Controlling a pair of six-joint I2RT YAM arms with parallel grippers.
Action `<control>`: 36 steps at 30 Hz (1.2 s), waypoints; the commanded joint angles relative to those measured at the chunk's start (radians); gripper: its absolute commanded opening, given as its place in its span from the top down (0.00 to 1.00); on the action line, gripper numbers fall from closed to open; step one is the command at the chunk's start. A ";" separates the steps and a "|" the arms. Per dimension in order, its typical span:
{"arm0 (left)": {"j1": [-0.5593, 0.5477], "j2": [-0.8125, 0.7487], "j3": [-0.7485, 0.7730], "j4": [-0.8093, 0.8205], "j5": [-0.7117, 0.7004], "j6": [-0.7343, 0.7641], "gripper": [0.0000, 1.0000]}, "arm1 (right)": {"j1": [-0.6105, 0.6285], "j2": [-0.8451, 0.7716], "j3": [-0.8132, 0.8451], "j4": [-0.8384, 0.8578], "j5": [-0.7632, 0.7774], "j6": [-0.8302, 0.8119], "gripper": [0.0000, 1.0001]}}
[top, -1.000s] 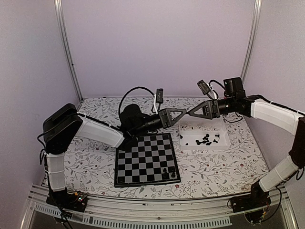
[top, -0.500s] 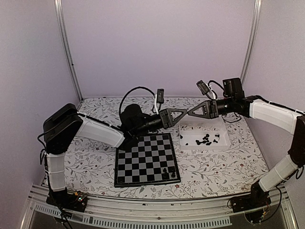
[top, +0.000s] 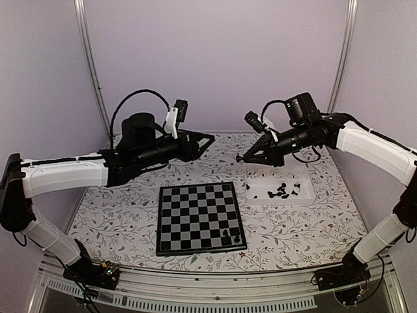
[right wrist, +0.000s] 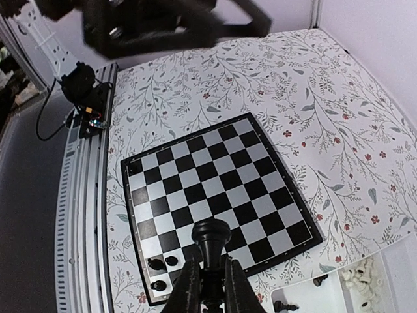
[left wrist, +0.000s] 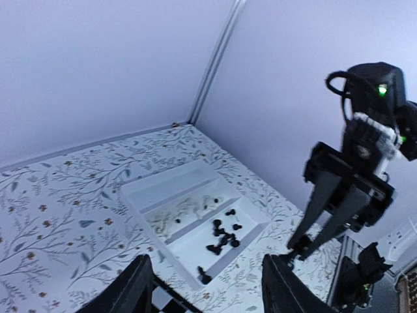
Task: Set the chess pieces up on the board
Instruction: Place the chess piece on the chessboard.
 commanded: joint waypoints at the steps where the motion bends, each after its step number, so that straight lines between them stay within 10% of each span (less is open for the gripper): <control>1: 0.120 -0.041 0.026 -0.418 -0.131 0.158 0.40 | 0.125 0.072 0.071 -0.164 0.242 -0.194 0.96; 13: 0.410 -0.172 -0.058 -0.398 -0.049 0.192 0.40 | 0.435 0.353 0.271 -0.317 0.573 -0.321 0.95; 36: 0.440 -0.278 -0.088 -0.382 -0.062 0.199 0.40 | 0.634 0.706 0.528 -0.469 0.646 -0.325 0.92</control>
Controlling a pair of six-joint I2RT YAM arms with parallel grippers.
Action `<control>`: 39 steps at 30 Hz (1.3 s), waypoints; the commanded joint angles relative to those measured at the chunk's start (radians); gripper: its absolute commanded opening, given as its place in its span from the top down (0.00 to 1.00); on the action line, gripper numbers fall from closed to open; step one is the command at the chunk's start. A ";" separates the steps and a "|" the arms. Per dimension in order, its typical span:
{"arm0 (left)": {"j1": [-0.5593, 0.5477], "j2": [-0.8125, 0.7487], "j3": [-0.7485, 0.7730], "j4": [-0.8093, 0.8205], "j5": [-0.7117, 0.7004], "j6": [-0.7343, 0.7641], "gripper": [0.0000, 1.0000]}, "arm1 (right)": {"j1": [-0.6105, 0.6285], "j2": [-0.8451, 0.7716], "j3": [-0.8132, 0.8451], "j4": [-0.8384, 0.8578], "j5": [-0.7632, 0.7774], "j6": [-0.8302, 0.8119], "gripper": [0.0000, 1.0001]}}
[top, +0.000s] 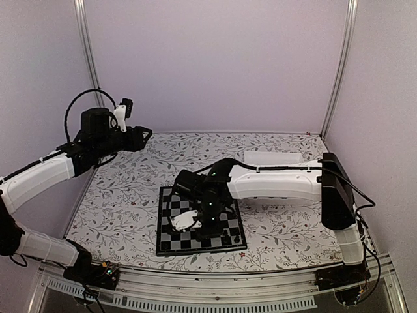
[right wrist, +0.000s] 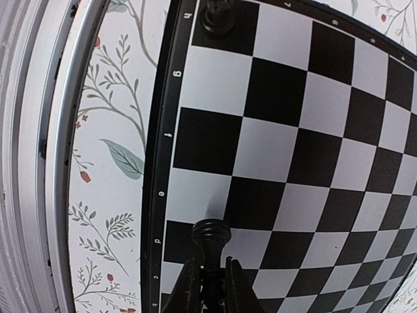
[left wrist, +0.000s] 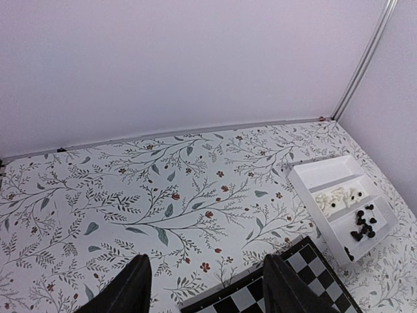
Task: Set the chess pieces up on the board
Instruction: Place the chess piece on the chessboard.
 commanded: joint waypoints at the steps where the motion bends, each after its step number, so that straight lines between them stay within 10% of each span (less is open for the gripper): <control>1: 0.008 -0.034 -0.011 0.011 0.015 0.000 0.40 | 0.014 0.034 0.036 -0.036 0.010 0.003 0.92; 26: 0.010 -0.018 -0.014 0.010 0.052 -0.017 0.40 | 0.042 0.070 0.063 -0.039 0.010 0.010 0.70; 39: 0.011 -0.010 -0.014 0.012 0.065 -0.022 0.40 | 0.042 0.090 0.086 -0.052 -0.018 0.004 0.87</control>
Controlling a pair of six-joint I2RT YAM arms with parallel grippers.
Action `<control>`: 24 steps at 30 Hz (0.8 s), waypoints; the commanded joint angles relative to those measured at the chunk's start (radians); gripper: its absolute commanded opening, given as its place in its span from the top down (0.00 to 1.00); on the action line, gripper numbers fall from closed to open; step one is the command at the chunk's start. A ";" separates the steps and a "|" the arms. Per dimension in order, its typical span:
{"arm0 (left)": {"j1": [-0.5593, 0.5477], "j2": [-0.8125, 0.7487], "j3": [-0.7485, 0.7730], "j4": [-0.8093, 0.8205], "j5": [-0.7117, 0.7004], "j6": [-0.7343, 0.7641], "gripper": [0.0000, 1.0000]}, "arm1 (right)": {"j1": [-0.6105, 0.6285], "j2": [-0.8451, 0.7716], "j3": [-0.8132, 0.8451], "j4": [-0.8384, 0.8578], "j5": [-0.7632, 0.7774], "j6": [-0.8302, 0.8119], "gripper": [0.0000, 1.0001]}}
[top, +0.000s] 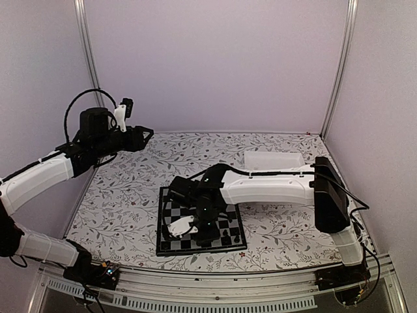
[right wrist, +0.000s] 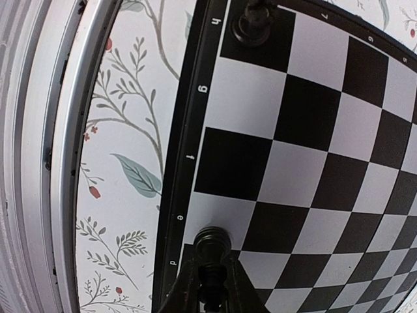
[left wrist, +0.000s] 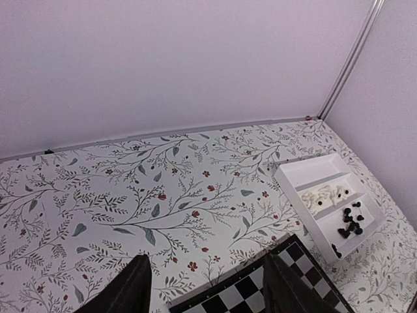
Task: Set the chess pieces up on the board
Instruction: Place the chess piece on the chessboard.
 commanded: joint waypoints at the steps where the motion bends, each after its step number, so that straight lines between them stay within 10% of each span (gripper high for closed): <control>1: 0.009 0.004 -0.012 0.012 0.014 -0.010 0.40 | 0.008 0.034 0.050 -0.018 -0.023 0.002 0.87; 14: 0.009 0.014 -0.010 0.011 0.031 -0.014 0.40 | 0.009 0.057 0.077 -0.029 -0.040 0.002 0.87; 24: 0.010 0.026 -0.008 0.008 0.036 -0.012 0.40 | 0.007 -0.002 0.106 -0.051 -0.069 0.000 0.55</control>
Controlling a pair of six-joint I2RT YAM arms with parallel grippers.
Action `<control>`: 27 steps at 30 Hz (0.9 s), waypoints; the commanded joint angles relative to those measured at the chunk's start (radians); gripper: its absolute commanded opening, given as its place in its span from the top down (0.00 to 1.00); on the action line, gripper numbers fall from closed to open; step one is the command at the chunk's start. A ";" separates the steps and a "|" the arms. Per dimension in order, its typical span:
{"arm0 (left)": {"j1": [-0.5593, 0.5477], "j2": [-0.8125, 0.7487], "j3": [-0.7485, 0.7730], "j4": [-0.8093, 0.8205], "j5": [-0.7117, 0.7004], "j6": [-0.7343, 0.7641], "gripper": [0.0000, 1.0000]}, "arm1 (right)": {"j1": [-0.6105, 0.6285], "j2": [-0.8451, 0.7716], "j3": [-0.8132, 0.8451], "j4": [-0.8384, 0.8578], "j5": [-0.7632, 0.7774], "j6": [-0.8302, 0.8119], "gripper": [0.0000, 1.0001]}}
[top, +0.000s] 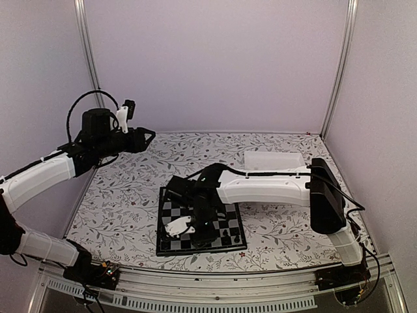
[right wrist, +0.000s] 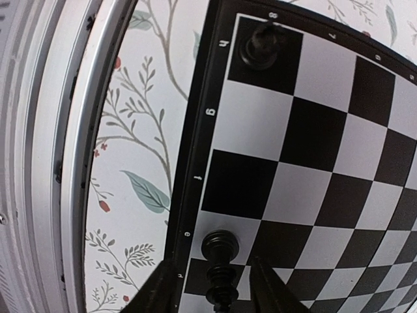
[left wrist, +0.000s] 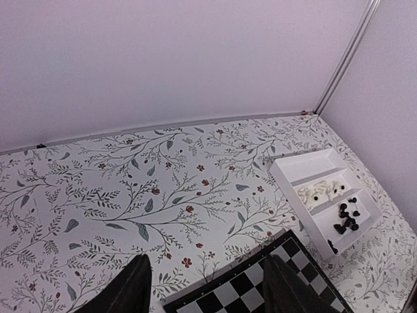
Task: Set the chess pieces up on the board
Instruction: Place the chess piece on the chessboard, then pick up the chess piece from the storage box.
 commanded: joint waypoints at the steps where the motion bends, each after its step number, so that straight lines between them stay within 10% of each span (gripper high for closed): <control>1: 0.010 0.013 -0.006 0.006 0.011 0.000 0.40 | 0.004 -0.058 0.049 -0.024 -0.016 -0.003 0.51; 7: 0.009 0.015 -0.006 0.024 0.065 0.012 0.38 | -0.088 -0.255 0.029 0.017 0.037 -0.003 0.35; 10: 0.009 -0.005 -0.026 0.081 0.097 0.007 0.01 | -0.157 -0.341 -0.020 0.060 0.082 0.005 0.02; 17: -0.023 -0.029 -0.038 0.147 0.179 0.011 0.01 | -0.373 -0.563 -0.117 0.112 0.038 0.055 0.01; 21: -0.080 -0.059 -0.020 0.140 0.083 0.070 0.01 | -0.415 -0.668 -0.308 0.190 0.205 0.066 0.01; 27: -0.170 -0.052 0.045 0.106 -0.101 0.104 0.01 | -0.537 -0.906 -0.638 0.402 0.040 -0.006 0.01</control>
